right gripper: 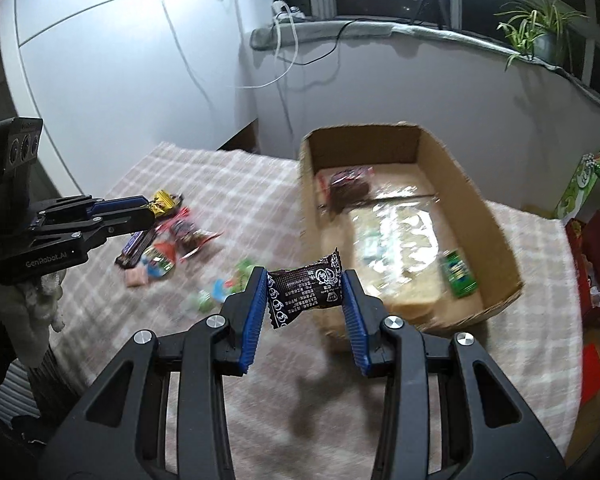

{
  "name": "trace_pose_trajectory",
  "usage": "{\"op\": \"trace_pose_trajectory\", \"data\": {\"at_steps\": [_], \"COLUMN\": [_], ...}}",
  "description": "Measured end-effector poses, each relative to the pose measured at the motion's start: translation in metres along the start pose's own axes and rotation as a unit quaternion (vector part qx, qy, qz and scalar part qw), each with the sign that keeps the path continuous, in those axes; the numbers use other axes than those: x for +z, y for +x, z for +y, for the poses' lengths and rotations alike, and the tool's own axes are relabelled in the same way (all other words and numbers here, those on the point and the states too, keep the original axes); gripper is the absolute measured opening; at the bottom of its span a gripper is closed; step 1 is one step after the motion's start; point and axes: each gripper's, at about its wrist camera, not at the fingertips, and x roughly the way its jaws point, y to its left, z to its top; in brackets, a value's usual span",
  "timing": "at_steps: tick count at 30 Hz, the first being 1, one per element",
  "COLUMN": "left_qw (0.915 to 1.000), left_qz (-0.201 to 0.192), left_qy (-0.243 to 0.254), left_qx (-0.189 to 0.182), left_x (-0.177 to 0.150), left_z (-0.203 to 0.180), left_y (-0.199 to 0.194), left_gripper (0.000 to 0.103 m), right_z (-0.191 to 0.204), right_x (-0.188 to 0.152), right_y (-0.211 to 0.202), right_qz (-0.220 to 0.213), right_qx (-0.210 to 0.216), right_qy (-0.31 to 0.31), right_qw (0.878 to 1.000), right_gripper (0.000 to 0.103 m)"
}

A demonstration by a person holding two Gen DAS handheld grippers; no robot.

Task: Organize snacks
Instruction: 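Carry yellow candy into box with left tool while right tool drops black packet there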

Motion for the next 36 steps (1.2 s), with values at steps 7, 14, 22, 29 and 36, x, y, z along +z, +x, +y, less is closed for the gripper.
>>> {"op": "trace_pose_trajectory", "data": {"at_steps": [7, 14, 22, 29, 36], "left_qw": [0.9998, 0.9995, 0.999, 0.9983, 0.9977], "left_qz": [-0.01, -0.01, -0.01, 0.001, 0.008], "left_qy": [0.001, 0.009, 0.029, 0.041, 0.047], "left_qx": [-0.015, -0.028, -0.033, -0.041, -0.047], "left_x": [0.025, 0.045, 0.07, 0.079, 0.082], "left_z": [-0.017, -0.037, -0.057, -0.07, -0.079], "left_y": [0.022, 0.046, 0.075, 0.1, 0.113], "left_gripper": [0.023, 0.023, 0.023, 0.023, 0.023], "right_z": [-0.026, -0.056, -0.088, -0.101, -0.104], "right_x": [0.019, 0.047, 0.072, 0.079, 0.083], "right_y": [0.005, 0.026, 0.058, 0.076, 0.084], "right_qz": [-0.006, -0.001, 0.012, 0.023, 0.026], "right_qx": [-0.014, -0.017, -0.013, -0.017, -0.018], "right_qy": [0.004, 0.015, 0.036, 0.039, 0.037], "right_qw": [1.0, 1.0, 0.999, 0.999, 0.999], "right_gripper": [0.039, 0.039, 0.039, 0.039, 0.04]}}
